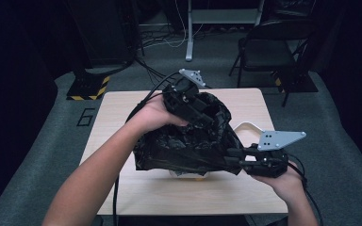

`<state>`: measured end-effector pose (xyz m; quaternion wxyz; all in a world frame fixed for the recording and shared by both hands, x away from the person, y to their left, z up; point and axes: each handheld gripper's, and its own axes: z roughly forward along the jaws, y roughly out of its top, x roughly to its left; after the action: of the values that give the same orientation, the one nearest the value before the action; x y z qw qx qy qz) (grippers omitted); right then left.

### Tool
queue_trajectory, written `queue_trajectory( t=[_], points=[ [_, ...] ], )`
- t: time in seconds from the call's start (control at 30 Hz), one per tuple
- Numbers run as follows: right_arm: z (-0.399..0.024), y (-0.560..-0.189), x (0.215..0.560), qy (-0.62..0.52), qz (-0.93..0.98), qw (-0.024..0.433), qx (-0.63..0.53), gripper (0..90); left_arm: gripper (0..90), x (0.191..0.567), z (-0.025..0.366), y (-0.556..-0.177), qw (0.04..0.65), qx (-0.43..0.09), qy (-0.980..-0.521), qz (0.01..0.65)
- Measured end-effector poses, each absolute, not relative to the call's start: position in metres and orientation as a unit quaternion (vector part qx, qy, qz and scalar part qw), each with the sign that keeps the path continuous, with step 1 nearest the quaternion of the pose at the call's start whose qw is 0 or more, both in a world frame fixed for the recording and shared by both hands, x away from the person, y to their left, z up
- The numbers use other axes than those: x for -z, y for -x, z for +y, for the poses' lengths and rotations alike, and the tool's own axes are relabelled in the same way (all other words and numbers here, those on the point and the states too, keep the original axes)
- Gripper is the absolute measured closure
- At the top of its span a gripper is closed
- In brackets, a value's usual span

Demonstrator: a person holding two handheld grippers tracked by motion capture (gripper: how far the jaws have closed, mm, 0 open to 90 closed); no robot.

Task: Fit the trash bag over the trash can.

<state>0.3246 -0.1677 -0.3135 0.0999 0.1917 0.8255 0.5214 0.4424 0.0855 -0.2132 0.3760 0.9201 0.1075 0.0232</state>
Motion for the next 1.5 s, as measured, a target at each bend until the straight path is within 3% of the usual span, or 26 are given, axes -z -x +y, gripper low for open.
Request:
queue_trajectory(
  t=[0.2, 0.37, 0.47, 0.63, 0.73, 0.93, 1.5],
  points=[
    [-0.165, -0.321, 0.309, -0.192, 0.810, 0.113, -0.543, 59.3, 41.4, 0.219, 0.072, -0.449, 0.385, -0.005, -0.916, 0.114],
    [-0.159, -0.319, 0.306, -0.188, 0.806, 0.123, -0.548, 58.8, 43.3, 0.225, 0.063, -0.450, 0.382, 0.008, -0.918, 0.107],
    [-0.156, -0.320, 0.307, -0.189, 0.805, 0.125, -0.548, 59.3, 53.1, 0.228, 0.061, -0.450, 0.385, 0.018, -0.918, 0.097],
    [-0.155, -0.322, 0.308, -0.192, 0.803, 0.125, -0.550, 65.9, 81.8, 0.229, 0.061, -0.444, 0.380, 0.019, -0.922, 0.067],
    [-0.156, -0.322, 0.308, -0.196, 0.800, 0.122, -0.553, 70.8, 88.8, 0.228, 0.061, -0.443, 0.375, 0.012, -0.925, 0.064],
    [-0.155, -0.321, 0.309, -0.190, 0.804, 0.128, -0.549, 89.1, 89.4, 0.229, 0.064, -0.444, 0.374, 0.021, -0.924, 0.074],
    [-0.151, -0.322, 0.313, -0.189, 0.816, 0.137, -0.528, 90.0, 89.4, 0.242, 0.057, -0.447, 0.320, 0.008, -0.944, 0.079]
  ],
)
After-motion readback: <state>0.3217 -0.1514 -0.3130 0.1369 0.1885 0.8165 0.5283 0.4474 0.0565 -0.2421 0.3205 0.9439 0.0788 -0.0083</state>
